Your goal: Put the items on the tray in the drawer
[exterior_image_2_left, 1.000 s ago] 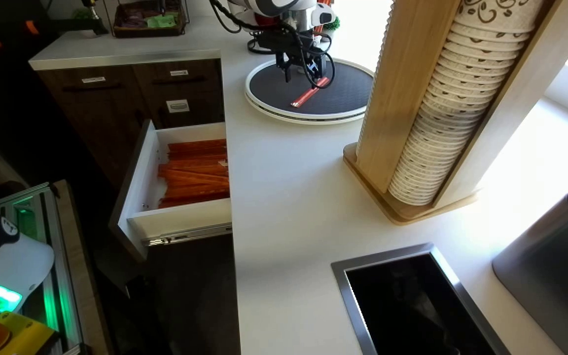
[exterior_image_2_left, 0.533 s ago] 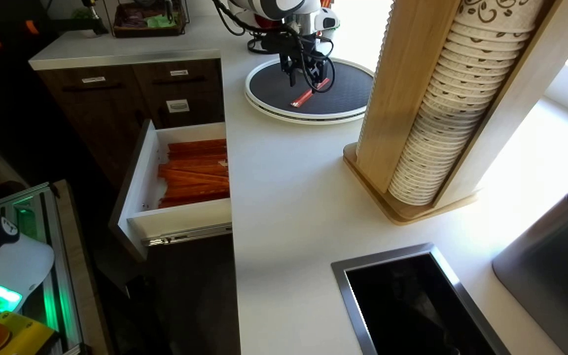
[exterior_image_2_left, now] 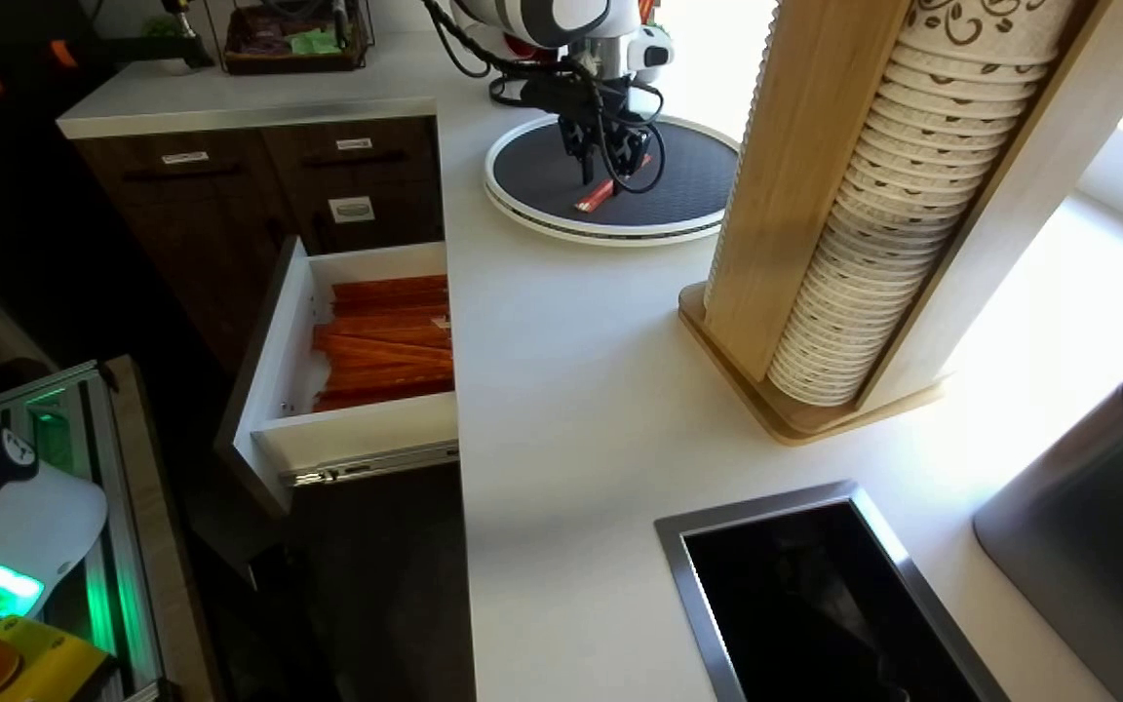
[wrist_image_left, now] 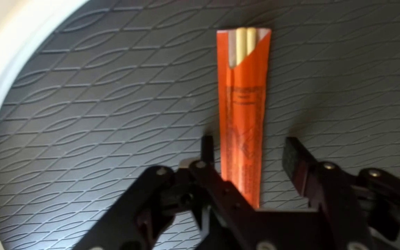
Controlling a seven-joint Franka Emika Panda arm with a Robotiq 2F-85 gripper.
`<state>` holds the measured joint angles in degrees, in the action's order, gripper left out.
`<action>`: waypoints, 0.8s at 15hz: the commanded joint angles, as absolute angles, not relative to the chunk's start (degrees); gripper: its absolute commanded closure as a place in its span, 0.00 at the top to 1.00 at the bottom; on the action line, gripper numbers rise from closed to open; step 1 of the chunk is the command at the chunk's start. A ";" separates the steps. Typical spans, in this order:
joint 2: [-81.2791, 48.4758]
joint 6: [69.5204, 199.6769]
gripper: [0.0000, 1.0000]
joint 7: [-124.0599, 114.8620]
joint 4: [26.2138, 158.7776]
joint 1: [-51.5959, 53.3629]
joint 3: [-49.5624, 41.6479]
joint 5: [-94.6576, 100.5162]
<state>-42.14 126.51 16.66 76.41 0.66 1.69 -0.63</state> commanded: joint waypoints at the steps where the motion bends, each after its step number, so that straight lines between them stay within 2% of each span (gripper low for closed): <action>1: -43.16 124.20 0.24 15.10 74.48 0.67 1.86 0.98; 2: -43.16 124.19 0.14 15.20 74.40 0.69 1.83 1.17; 4: -42.89 124.07 0.01 15.20 74.52 0.72 1.82 1.45; 12: -35.83 126.54 0.02 21.43 81.48 -0.36 4.36 1.11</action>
